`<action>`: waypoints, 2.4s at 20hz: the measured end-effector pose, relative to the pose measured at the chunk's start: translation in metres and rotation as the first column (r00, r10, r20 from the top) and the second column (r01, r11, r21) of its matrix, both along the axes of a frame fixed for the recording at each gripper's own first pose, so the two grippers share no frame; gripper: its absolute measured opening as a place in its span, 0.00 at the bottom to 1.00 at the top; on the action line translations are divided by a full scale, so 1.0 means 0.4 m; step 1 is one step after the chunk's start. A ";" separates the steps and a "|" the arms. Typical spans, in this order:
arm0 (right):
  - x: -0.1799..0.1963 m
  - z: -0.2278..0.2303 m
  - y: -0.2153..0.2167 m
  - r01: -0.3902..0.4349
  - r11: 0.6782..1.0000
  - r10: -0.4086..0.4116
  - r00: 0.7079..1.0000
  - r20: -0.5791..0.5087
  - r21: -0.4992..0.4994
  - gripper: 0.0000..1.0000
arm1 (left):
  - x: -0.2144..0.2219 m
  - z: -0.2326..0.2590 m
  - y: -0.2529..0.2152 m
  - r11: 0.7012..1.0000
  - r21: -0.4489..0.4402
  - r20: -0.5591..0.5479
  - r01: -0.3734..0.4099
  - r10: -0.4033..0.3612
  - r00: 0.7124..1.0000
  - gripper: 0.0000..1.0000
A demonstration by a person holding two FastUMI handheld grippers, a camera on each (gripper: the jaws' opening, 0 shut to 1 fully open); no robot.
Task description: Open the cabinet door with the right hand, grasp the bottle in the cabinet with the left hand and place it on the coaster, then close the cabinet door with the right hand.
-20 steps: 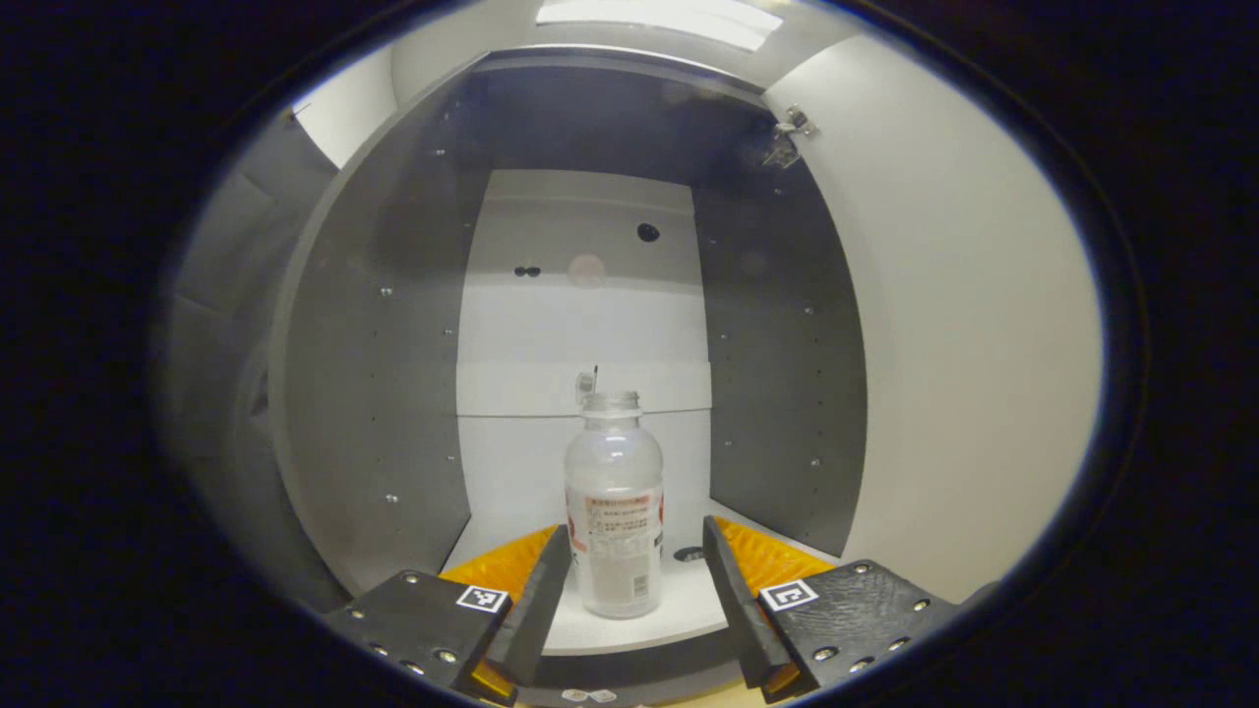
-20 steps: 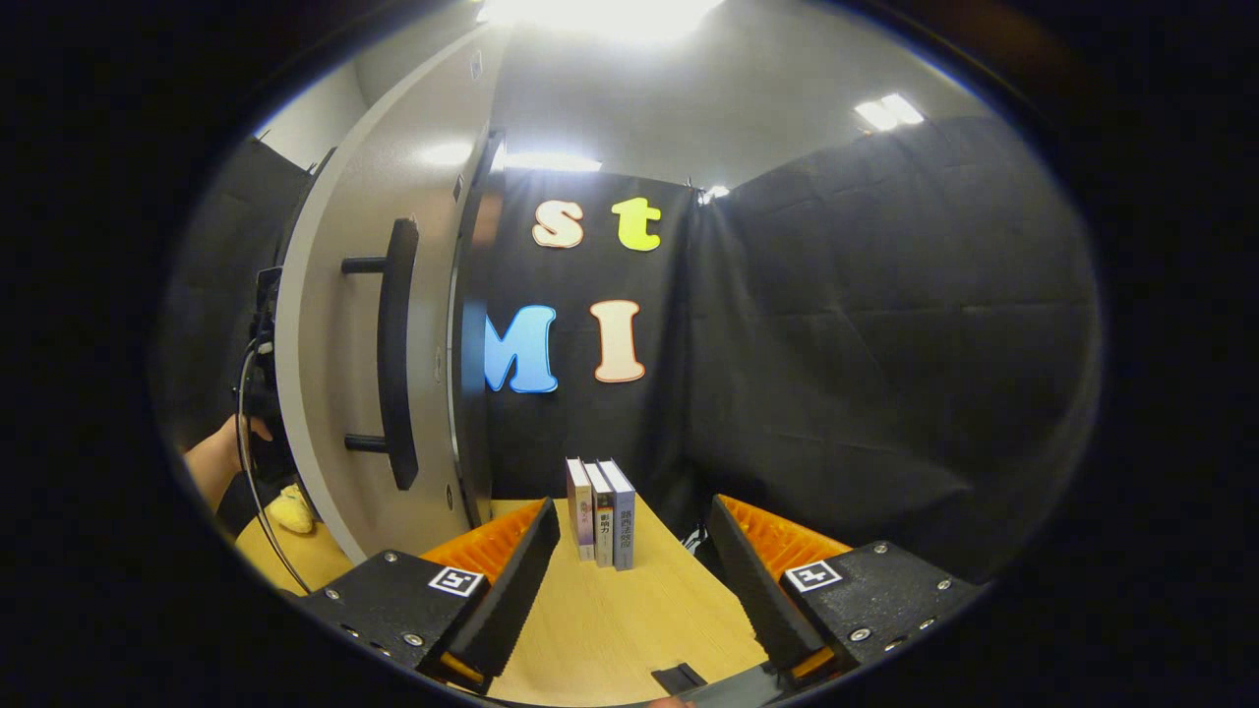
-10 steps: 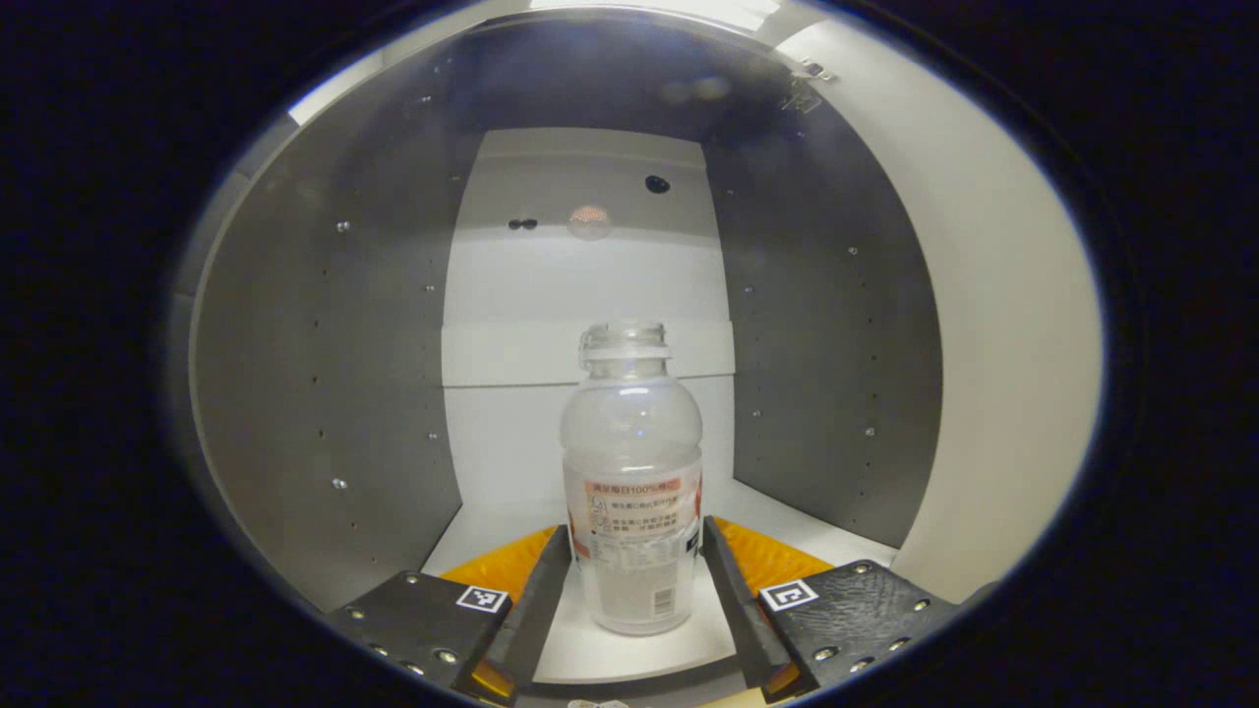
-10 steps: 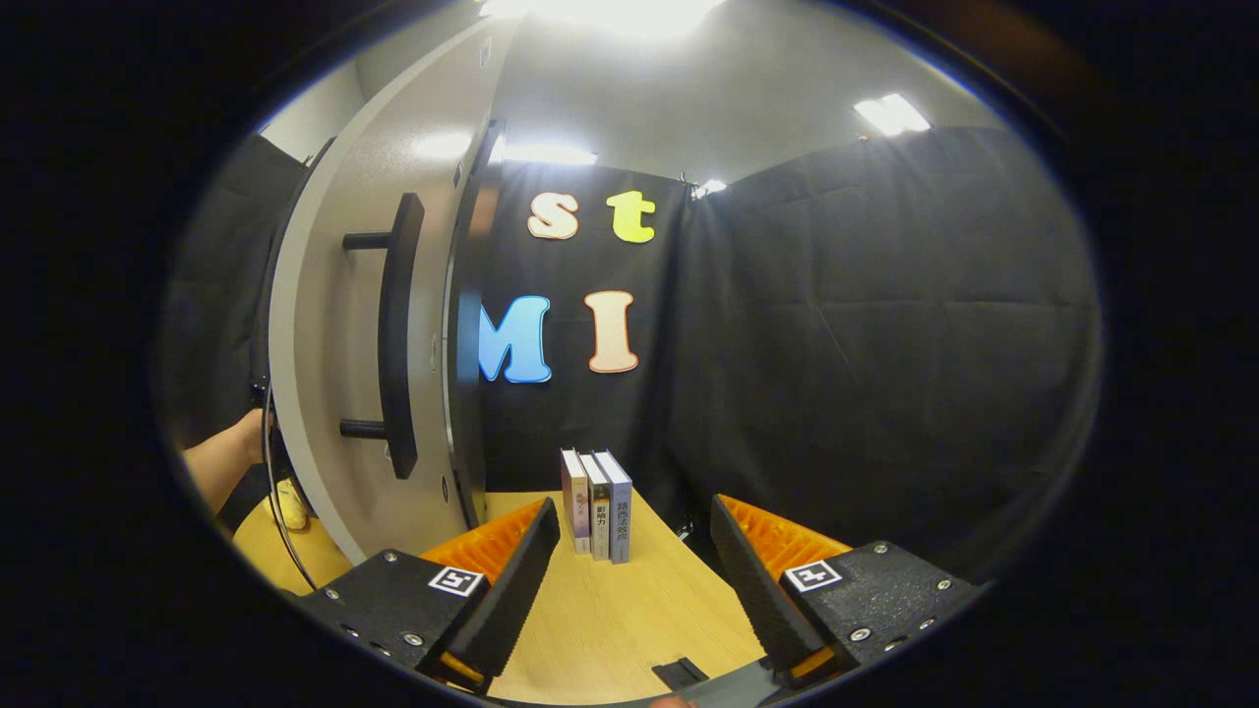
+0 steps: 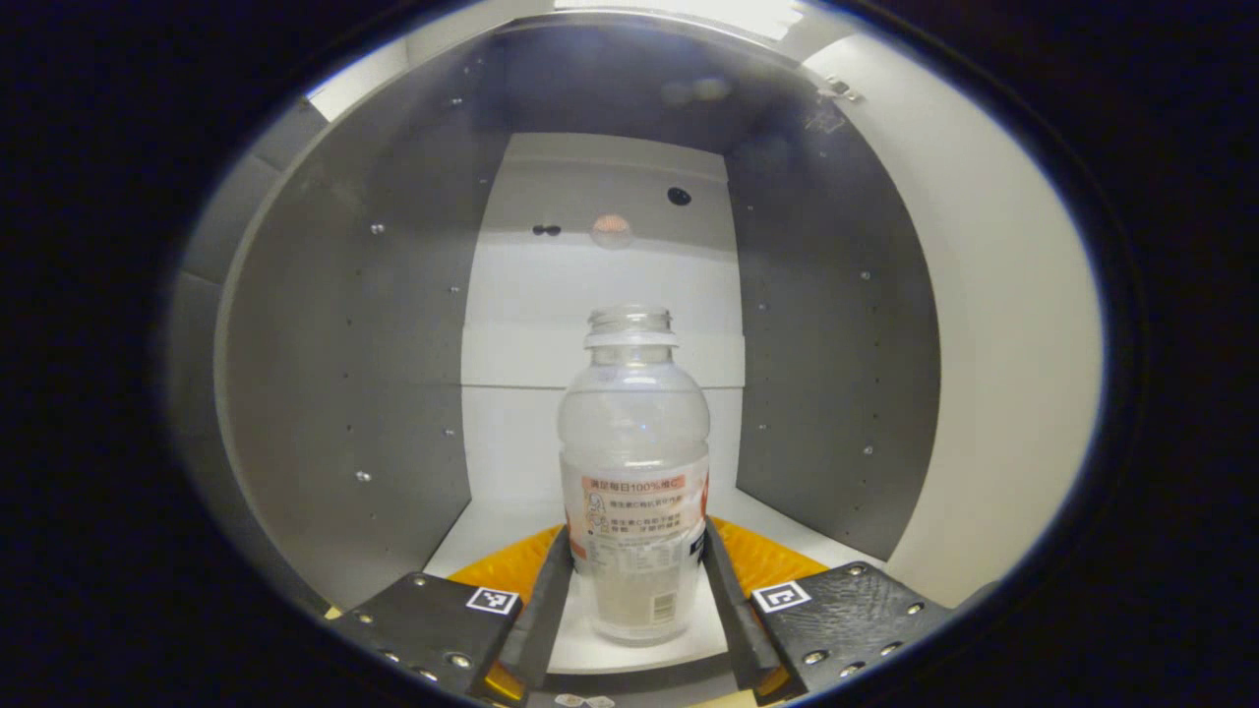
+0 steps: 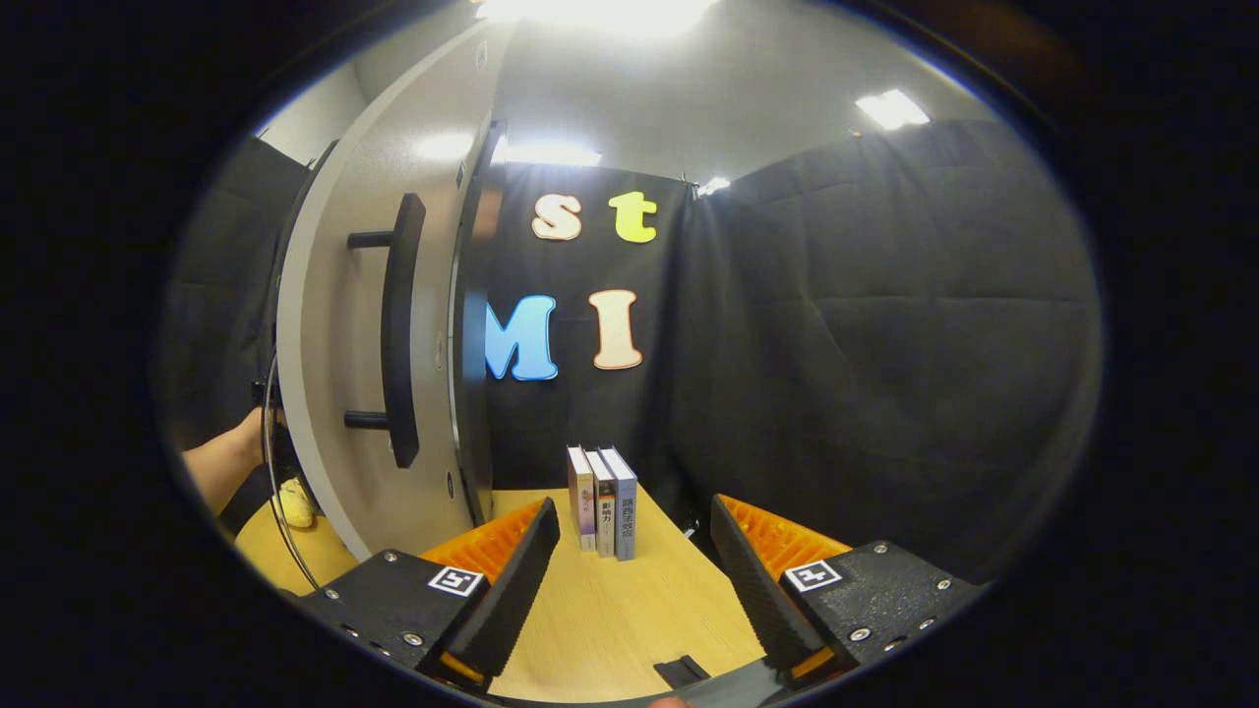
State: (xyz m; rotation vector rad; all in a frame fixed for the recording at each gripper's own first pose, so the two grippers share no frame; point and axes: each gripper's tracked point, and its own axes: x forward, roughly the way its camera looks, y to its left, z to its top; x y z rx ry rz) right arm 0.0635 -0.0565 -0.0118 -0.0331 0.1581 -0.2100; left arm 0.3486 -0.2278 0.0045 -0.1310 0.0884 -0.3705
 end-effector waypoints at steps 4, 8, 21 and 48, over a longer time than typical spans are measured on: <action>0.003 -0.004 0.008 -0.030 1.000 0.029 0.999 0.013 0.009 0.95 | -0.064 0.044 0.047 1.000 -0.015 0.031 -0.009 0.010 0.999 0.75; 0.015 -0.014 0.026 -0.071 0.997 0.070 0.997 0.021 0.037 0.95 | -0.147 0.061 0.095 1.000 -0.010 0.062 -0.028 0.029 0.998 0.75; 0.023 -0.006 0.065 -0.200 0.980 0.199 0.978 0.058 0.011 0.95 | -0.429 0.056 0.231 0.995 0.003 0.093 -0.099 0.098 0.991 0.75; -0.163 -0.033 0.129 -0.104 0.992 0.101 0.994 0.045 0.065 0.95 | -0.951 -0.356 0.284 0.998 0.017 -0.032 0.057 -0.056 0.998 0.71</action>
